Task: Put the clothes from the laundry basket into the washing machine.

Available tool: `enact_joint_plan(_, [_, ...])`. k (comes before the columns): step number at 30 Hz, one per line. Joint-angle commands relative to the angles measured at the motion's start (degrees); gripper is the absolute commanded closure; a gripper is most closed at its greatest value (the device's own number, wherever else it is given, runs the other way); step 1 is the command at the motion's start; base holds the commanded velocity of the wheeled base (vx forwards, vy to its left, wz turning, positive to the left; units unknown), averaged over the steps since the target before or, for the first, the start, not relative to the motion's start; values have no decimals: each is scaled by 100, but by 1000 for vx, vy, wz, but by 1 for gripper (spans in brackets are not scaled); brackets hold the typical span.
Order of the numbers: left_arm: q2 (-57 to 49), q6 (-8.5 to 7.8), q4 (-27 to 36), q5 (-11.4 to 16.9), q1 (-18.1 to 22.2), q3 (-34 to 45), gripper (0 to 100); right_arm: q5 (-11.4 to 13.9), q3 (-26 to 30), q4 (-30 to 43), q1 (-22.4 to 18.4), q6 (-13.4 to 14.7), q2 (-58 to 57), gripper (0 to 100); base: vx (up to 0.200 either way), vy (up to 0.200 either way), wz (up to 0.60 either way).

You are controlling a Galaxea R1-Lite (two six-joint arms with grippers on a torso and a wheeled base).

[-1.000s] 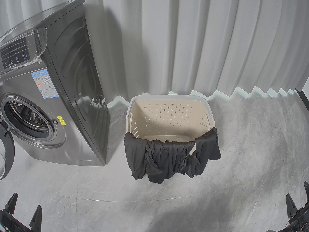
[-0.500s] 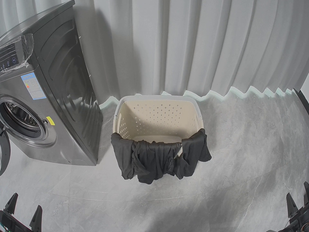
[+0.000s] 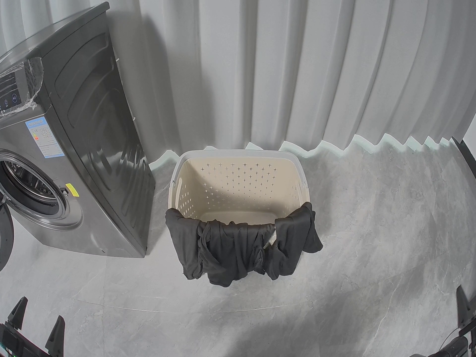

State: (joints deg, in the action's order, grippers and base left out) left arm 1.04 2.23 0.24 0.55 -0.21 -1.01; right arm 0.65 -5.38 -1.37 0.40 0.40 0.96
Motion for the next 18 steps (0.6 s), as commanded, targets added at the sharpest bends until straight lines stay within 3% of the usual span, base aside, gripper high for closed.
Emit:
enact_joint_plan(1, [-86,-3,2,7,3,84,0,357,-992,339,118,-14,493,0,0,0,0])
enact_joint_plan(4, [-86,-3,2,7,3,84,0,770,-1053,541,250,30,1073,0,133,0,0])
enact_joint_plan(11, [-86,-3,2,-2,3,84,0,1192,-1071,216,575,276,3182,0,200,0,0])
enact_joint_plan(18, [-86,-3,2,-2,3,84,0,1271,-1036,-1112,804,303,5379,0,0,0,0])
